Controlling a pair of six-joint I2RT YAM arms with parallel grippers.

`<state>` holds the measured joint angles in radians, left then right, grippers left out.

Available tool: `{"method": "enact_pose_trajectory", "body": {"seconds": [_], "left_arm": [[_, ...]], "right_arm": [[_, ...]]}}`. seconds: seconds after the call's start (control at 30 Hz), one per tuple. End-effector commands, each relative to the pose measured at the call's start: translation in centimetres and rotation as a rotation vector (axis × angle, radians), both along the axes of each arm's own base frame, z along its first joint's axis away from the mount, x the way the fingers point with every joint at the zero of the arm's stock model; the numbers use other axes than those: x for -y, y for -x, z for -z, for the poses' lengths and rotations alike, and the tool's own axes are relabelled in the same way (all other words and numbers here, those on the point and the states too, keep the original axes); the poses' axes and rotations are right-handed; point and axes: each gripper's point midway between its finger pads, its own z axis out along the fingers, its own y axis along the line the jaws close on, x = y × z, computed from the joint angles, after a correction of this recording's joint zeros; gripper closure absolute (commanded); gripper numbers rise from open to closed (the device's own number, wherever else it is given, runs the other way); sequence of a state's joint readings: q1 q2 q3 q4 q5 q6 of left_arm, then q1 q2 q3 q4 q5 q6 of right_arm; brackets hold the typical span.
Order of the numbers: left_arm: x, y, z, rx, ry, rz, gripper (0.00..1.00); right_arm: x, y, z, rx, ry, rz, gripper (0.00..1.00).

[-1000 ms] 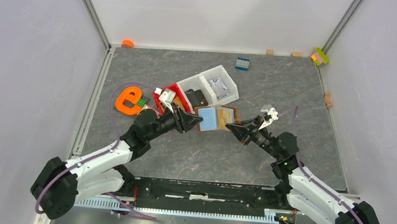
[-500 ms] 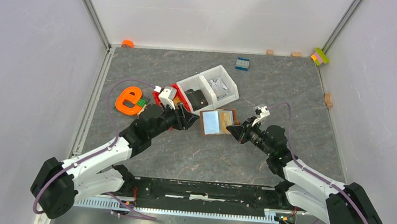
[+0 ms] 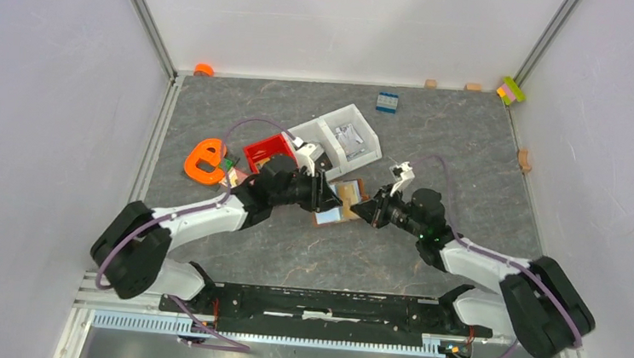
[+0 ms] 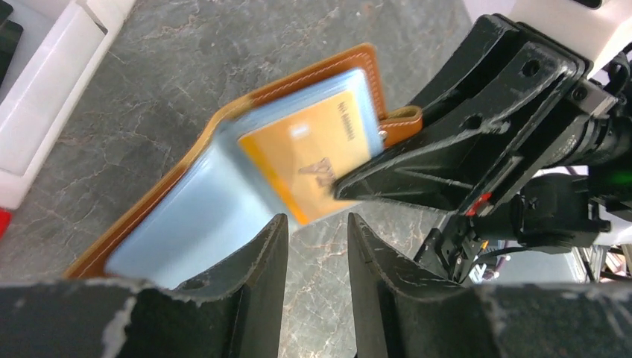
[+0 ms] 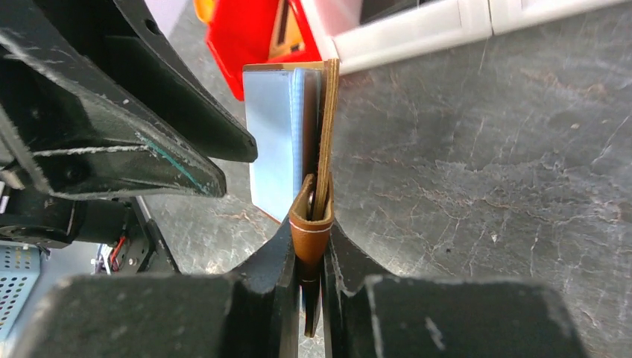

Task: Take the credit cards out of the card holder
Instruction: Remove the credit card from the card holder.

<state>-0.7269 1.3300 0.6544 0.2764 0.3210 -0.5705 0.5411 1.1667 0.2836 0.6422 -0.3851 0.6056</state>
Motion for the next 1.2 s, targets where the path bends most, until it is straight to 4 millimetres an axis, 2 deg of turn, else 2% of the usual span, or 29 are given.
{"method": "enact_pose_trajectory", "body": {"seconds": [0.0, 0.13, 0.23, 0.27, 0.37, 0.6, 0.77, 0.87, 0.93, 1.17], "left_arm": [[1.5, -0.6, 1.5, -0.079, -0.07, 0.052, 0.6], [1.8, -0.9, 3.8, -0.157, -0.125, 0.048, 0.64], [1.5, -1.3, 5.5, -0.202, -0.19, 0.03, 0.67], [1.5, -1.3, 5.9, -0.215, -0.203, 0.03, 0.68], [1.2, -1.1, 6.8, -0.246, -0.243, 0.029, 0.73], [0.3, -1.1, 8.4, -0.276, -0.323, 0.014, 0.86], [0.5, -1.0, 9.9, -0.32, -0.373, 0.037, 0.93], [0.1, -1.3, 10.6, -0.318, -0.399, 0.02, 0.95], [0.0, -1.4, 11.0, -0.318, -0.415, 0.013, 0.96], [0.1, -1.3, 11.8, -0.321, -0.453, 0.025, 0.98]], "right_arm": [[-1.6, -0.8, 0.9, -0.074, 0.027, -0.071, 0.97], [-1.9, -0.6, 2.4, -0.119, 0.029, -0.079, 0.92], [-1.3, -1.1, 3.5, -0.136, 0.078, -0.045, 0.8], [-1.3, -1.3, 3.7, -0.135, 0.088, -0.038, 0.75], [-1.0, -1.6, 3.9, -0.131, 0.103, -0.021, 0.71], [-0.6, -1.9, 4.1, -0.126, 0.12, 0.0, 0.67], [-0.8, -1.9, 4.3, -0.132, 0.122, -0.01, 0.63], [-1.1, -1.8, 4.0, -0.128, 0.111, -0.024, 0.51], [-1.2, -1.7, 3.8, -0.125, 0.099, -0.036, 0.51], [-1.4, -1.6, 4.0, -0.135, 0.094, -0.045, 0.67]]}}
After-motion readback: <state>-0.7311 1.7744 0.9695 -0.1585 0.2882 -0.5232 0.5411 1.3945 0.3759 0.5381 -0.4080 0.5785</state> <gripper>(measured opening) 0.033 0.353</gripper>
